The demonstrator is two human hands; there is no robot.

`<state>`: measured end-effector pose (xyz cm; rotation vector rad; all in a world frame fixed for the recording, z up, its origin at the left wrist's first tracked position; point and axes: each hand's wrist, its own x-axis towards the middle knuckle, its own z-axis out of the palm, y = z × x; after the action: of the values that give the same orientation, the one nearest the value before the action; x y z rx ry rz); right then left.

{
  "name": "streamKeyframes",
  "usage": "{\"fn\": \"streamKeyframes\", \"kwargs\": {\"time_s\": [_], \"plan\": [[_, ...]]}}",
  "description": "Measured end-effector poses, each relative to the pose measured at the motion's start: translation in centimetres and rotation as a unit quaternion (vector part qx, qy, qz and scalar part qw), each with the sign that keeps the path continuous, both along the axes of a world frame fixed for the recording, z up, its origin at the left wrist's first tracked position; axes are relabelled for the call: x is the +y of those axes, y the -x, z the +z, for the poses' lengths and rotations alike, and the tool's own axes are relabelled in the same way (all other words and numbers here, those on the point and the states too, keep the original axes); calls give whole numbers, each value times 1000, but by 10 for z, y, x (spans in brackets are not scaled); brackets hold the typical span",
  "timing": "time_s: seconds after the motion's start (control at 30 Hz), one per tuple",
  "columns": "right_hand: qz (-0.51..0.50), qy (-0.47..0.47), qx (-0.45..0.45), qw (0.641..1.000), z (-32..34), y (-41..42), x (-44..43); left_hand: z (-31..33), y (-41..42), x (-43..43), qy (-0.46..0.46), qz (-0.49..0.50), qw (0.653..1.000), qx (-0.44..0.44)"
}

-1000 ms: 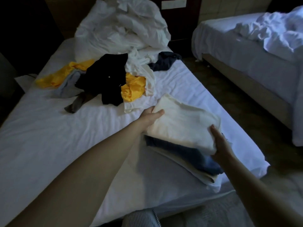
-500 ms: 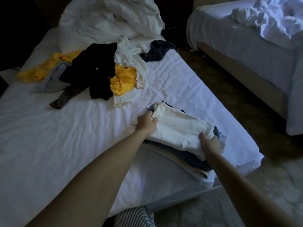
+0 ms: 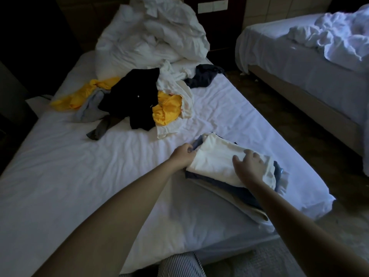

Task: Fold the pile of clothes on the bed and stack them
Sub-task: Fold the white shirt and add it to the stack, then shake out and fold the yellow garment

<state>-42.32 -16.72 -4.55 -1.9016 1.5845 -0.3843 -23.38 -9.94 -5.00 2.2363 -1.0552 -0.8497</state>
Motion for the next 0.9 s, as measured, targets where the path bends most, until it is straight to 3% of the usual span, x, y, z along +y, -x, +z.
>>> {"fn": "streamKeyframes", "kwargs": {"time_s": [0.13, 0.3, 0.7, 0.8, 0.9], "plan": [[44, -43, -77, 995, 5, -29, 9, 8, -17, 14, 31, 17, 999, -3], [95, -33, -105, 989, 12, -78, 13, 9, -56, 30, 57, 57, 997, 19], [166, -111, -240, 950, -19, -213, -26, -37, -164, -7, 110, 262, 949, 137], [169, -91, -237, 952, -37, -239, -44, -49, -182, -43, 135, 277, 945, 109], [168, -58, -218, 960, -65, -250, -58, -67, -202, -74, 141, 200, 969, -25]]}}
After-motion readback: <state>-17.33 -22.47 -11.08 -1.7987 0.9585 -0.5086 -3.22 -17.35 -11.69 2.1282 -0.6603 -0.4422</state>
